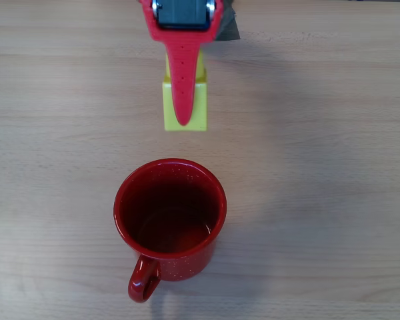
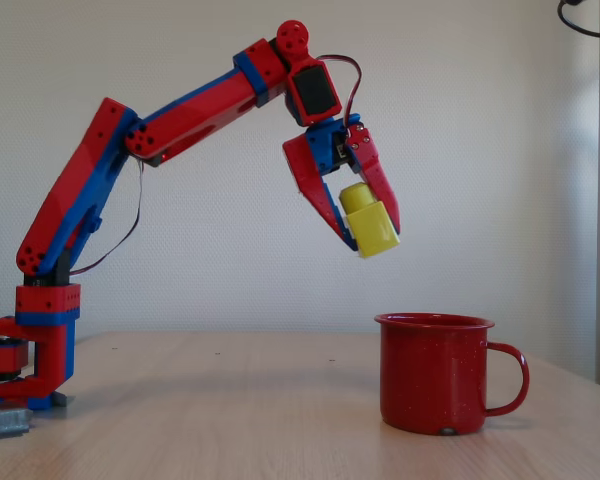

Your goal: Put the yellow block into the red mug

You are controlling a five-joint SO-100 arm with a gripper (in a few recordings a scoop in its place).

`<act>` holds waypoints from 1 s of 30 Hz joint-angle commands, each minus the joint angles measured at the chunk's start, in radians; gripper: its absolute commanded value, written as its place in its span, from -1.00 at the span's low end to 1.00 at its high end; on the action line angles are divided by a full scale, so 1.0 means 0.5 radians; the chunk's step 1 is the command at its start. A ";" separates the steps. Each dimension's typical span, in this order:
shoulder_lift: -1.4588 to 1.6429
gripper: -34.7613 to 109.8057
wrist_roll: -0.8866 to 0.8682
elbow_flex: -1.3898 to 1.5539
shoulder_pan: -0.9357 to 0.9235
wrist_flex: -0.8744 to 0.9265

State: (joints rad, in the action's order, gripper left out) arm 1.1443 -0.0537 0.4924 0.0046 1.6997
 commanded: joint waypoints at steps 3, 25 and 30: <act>-0.132 -0.52 -0.067 -0.423 0.055 -0.043; -0.859 -0.52 -0.046 -1.046 -0.077 -0.169; -0.865 -0.52 -0.037 -1.006 -0.101 -0.233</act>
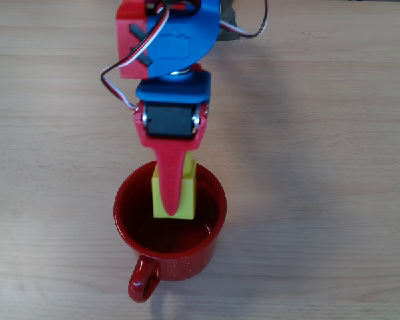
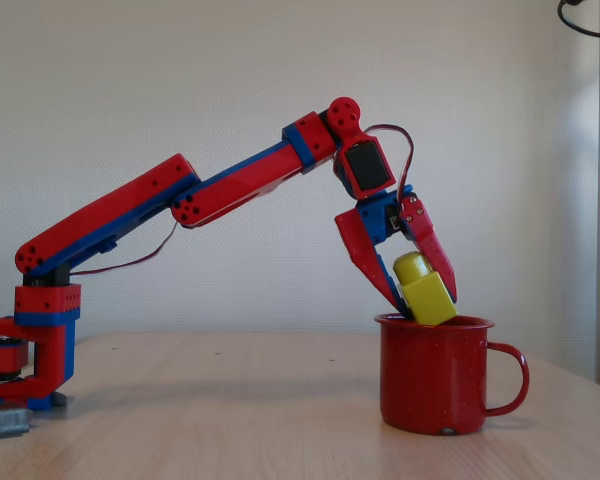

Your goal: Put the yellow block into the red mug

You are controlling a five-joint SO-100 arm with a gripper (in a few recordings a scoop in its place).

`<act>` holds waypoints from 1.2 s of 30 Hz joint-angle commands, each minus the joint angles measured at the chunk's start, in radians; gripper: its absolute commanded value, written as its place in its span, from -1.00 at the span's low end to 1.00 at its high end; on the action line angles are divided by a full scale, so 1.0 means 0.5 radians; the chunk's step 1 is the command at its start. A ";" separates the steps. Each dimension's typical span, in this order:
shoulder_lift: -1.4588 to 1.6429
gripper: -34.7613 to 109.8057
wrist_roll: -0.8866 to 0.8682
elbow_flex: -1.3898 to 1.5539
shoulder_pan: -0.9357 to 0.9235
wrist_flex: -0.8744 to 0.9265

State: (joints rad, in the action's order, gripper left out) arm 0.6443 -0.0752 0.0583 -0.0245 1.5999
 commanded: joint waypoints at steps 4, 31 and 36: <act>0.135 -0.38 0.003 -0.098 -0.064 -0.061; 0.261 0.33 0.012 -0.015 -0.052 0.034; 0.454 0.33 -0.003 0.255 -0.074 -0.074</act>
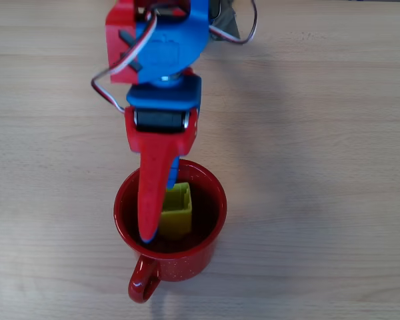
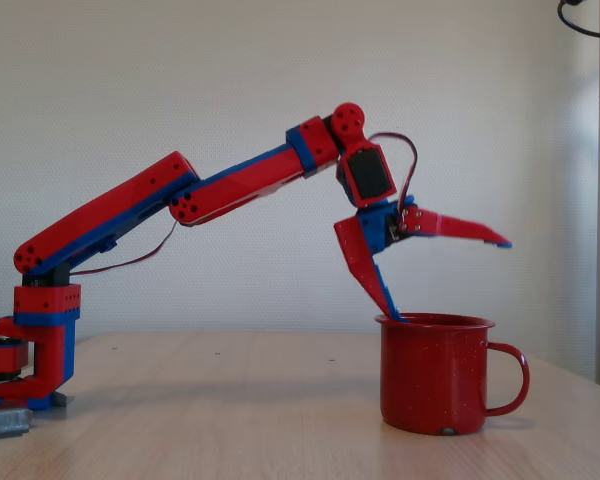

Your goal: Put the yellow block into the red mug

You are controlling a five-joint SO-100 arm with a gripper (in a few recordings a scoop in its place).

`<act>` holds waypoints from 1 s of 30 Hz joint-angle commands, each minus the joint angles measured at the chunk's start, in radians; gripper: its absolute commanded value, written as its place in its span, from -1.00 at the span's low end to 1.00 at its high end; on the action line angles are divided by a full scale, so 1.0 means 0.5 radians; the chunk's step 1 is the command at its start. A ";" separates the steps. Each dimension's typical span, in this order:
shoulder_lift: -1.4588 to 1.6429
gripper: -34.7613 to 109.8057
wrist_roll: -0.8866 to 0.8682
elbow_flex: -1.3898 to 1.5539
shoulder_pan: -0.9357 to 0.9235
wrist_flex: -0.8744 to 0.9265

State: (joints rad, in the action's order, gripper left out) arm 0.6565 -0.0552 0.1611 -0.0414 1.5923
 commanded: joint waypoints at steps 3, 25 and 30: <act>0.580 0.33 -0.049 0.190 -0.049 -0.117; 1.417 -0.52 -0.074 0.706 -0.114 -0.350; 1.690 -0.52 -0.067 1.049 -0.107 -0.430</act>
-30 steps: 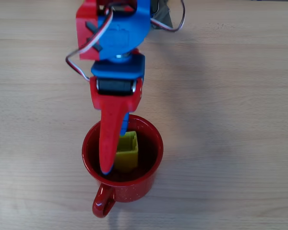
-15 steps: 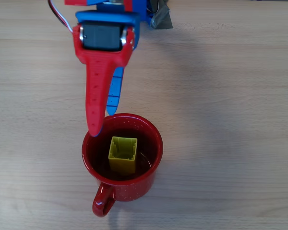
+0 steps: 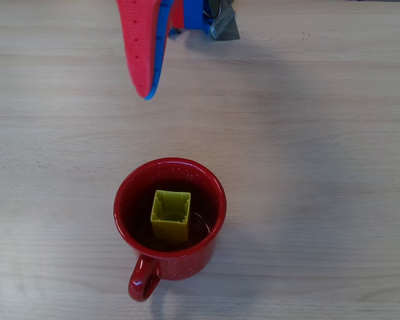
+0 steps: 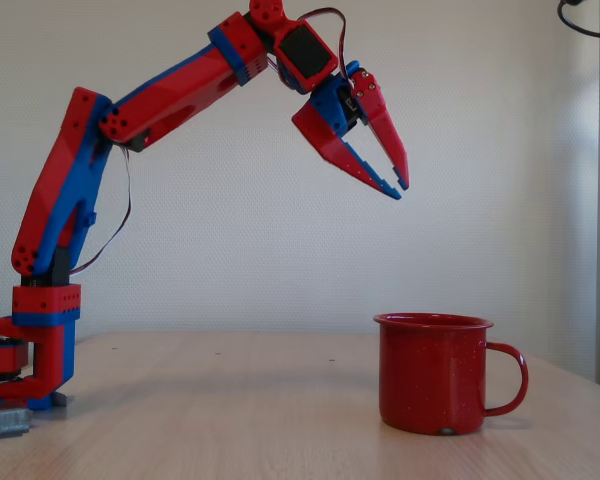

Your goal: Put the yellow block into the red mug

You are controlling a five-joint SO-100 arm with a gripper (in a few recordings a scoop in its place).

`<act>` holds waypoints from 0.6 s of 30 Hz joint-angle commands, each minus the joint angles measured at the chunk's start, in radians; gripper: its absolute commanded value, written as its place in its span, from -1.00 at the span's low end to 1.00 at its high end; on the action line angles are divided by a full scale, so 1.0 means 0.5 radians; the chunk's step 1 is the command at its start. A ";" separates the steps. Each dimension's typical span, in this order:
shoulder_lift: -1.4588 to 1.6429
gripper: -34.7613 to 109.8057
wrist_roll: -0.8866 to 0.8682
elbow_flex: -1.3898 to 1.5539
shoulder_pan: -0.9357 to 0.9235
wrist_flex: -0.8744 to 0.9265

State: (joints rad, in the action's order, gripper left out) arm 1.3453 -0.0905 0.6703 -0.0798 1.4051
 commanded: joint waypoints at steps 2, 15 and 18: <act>0.436 -0.52 -0.003 0.193 -0.031 -0.104; 1.549 -0.52 -0.058 1.786 0.040 -0.718; 1.835 -0.52 -0.083 2.178 0.052 -0.822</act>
State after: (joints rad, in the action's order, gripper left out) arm 2.1276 -0.1120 1.6935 -0.0568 1.0216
